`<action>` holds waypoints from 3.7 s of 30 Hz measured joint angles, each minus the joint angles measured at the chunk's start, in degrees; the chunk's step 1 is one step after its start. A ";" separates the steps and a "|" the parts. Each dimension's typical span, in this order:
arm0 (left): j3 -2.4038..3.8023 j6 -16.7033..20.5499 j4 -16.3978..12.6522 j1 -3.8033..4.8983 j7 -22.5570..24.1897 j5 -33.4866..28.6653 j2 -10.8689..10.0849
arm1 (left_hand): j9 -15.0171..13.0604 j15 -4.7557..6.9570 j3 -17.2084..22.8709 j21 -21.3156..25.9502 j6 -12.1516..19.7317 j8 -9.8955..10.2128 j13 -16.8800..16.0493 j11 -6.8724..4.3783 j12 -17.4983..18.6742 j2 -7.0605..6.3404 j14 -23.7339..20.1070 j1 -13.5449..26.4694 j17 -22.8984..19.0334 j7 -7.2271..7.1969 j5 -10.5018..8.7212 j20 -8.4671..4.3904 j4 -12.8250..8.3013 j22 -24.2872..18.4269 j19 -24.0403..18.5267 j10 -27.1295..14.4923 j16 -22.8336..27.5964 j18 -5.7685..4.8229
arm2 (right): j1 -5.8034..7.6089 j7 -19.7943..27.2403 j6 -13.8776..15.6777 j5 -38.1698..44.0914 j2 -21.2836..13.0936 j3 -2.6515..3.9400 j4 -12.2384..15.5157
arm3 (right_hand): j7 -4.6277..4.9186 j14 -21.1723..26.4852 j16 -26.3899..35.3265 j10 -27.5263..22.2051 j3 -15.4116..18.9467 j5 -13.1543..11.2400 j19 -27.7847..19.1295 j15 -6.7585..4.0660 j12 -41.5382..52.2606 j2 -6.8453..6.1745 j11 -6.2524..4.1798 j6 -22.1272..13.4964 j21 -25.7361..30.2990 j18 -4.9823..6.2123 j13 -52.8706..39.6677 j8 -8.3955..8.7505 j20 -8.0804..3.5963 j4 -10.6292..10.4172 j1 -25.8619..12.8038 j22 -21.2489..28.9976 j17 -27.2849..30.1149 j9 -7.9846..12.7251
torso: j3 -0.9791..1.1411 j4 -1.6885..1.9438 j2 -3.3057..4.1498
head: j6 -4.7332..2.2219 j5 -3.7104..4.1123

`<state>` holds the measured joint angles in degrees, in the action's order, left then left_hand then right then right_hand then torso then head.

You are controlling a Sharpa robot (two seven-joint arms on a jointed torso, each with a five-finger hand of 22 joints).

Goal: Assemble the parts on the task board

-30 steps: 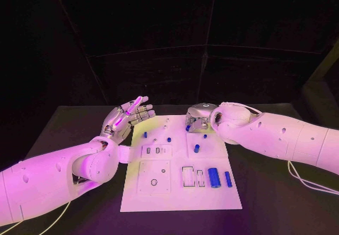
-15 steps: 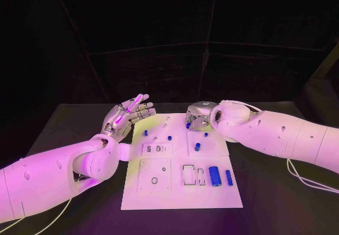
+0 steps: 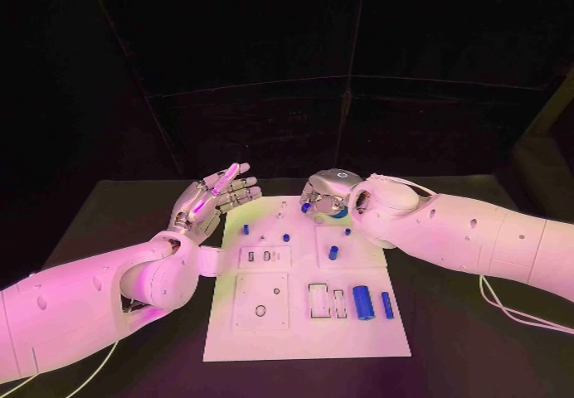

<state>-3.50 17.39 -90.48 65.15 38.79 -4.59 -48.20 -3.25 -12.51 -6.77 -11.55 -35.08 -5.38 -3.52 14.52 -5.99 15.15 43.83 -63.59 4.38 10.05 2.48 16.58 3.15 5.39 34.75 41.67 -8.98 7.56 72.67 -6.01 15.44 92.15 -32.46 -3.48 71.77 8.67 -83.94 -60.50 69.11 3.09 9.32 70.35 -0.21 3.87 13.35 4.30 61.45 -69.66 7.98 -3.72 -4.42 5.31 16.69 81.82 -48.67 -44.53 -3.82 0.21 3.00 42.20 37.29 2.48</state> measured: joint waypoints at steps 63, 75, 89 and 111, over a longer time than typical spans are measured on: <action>0.00 -0.91 0.09 1.26 0.01 -0.07 0.53 | 0.04 0.00 0.39 0.23 0.39 0.25 0.01 0.22 0.27 0.00 0.00 -0.42 -0.13 -0.03 0.00 0.00 -0.39 -0.21 0.00 -0.22 0.21 0.00 | 0.03 -1.74 -0.81 -1.41 12.34 0.05 -13.68 | 1.78 1.19 0.09 -6.58 -3.67 -2.27 -2.87 1.19 -0.40 -4.80 2.13 -8.19 0.50 0.03 0.14 0.84 1.56 -0.46 -5.76 2.73 2.48 0.17 | 0.05 0.20 0.66 | -0.02 -0.46; 0.00 -1.01 0.16 1.33 0.01 -0.08 0.34 | 0.09 0.00 0.39 0.44 0.39 0.25 0.01 0.00 0.27 0.00 0.00 -0.42 -0.13 -0.03 0.00 0.00 -0.39 -0.29 0.00 -0.43 0.55 0.00 | 0.04 -1.87 -0.36 -1.43 9.88 0.05 -11.33 | 2.03 1.54 1.80 -9.35 -4.15 -2.29 -3.81 1.54 0.12 -6.22 2.55 -14.15 1.43 0.03 0.06 0.83 1.96 -0.94 -6.38 4.61 5.38 0.24 | 0.13 0.06 0.63 | -0.17 -0.58; -0.02 -1.12 -0.04 1.38 0.02 -0.09 -0.45 | 0.08 0.00 0.39 0.44 0.39 0.25 0.01 0.21 0.48 0.00 0.00 -0.42 -0.21 -0.03 0.00 0.00 -0.39 -0.34 0.00 -0.63 0.55 -0.01 | 2.81 -5.17 1.01 -7.86 -5.89 2.57 0.35 | -0.59 0.00 -7.73 9.39 -1.02 1.86 2.83 -1.25 13.47 -13.42 -1.55 -8.33 -4.90 -1.30 -8.37 -0.66 -0.73 -6.44 -11.15 -6.74 -7.60 -0.27 | 0.32 -0.88 0.40 | -0.87 -0.33; -0.02 -1.33 0.59 1.38 0.03 -0.09 0.01 | 0.08 0.00 0.54 0.44 0.39 0.25 0.01 0.22 0.47 0.00 0.00 -0.42 -0.20 -0.03 0.00 -0.01 -0.55 -0.39 -0.40 -0.63 0.55 -0.01 | 2.84 -7.47 -5.79 -12.54 -6.32 2.62 -2.19 | -0.27 0.00 -22.15 7.74 -1.66 3.38 6.46 -1.25 58.80 -19.88 -0.98 -11.54 -11.40 -2.23 -58.64 -0.52 -0.08 -26.63 -1.52 -18.58 -30.36 -0.16 | 0.46 -0.96 0.43 | -0.57 0.03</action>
<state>-3.52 16.06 -89.89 66.54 38.82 -4.68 -48.19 -3.18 -12.50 -6.23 -11.11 -34.70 -5.13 -3.51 14.74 -5.51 15.15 43.83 -64.01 4.18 10.02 2.48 16.56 2.60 5.00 34.35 41.04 -8.43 7.55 75.51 -13.48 9.65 79.61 -38.78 -0.86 69.58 8.39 -83.94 -82.66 76.85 1.43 12.70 76.81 -1.46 62.67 -6.52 3.32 49.91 -81.05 5.76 -62.36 -4.94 5.23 -9.94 80.30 -67.24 -74.89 -3.98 0.67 2.04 42.64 36.72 2.51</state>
